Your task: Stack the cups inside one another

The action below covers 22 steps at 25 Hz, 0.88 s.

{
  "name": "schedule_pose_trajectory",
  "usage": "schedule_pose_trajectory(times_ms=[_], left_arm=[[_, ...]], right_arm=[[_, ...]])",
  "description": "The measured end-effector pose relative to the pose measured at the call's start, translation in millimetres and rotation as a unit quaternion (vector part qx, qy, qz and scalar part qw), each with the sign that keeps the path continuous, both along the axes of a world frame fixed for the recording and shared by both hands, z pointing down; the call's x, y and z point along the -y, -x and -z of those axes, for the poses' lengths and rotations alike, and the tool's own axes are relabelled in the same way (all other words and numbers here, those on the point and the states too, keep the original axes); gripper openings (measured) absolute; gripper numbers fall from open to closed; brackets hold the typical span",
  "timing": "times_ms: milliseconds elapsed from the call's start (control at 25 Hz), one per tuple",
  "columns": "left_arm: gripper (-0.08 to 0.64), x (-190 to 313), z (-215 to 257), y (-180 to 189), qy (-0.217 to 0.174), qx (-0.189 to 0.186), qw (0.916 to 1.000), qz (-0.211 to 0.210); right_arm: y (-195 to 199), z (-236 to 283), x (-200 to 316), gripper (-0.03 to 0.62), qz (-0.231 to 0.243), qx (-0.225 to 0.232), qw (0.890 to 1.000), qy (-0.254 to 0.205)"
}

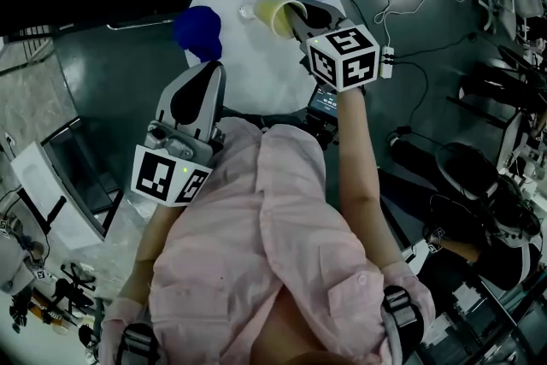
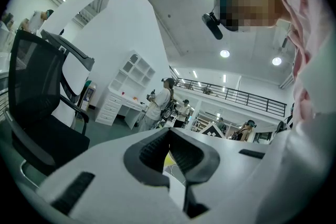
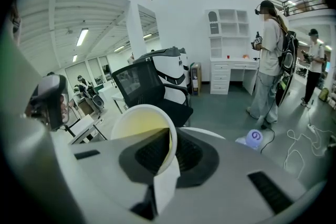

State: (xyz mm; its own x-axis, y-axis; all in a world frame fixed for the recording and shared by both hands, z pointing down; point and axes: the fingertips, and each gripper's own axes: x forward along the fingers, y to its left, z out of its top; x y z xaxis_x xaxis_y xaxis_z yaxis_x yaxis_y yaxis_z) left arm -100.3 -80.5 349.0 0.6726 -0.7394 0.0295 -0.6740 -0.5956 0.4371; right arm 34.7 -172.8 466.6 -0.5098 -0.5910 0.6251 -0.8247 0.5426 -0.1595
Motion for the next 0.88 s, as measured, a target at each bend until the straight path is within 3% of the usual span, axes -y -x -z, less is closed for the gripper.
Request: schedule_pose_trajectory(times_ms=[880], left_arm=[[0.018,6.2,-5.3,-0.6,0.011,-0.003,0.9999,0.000]], right_arm=[[15.6,-38.3,8.2,0.040,0.044,-0.023,0.998,0.047]])
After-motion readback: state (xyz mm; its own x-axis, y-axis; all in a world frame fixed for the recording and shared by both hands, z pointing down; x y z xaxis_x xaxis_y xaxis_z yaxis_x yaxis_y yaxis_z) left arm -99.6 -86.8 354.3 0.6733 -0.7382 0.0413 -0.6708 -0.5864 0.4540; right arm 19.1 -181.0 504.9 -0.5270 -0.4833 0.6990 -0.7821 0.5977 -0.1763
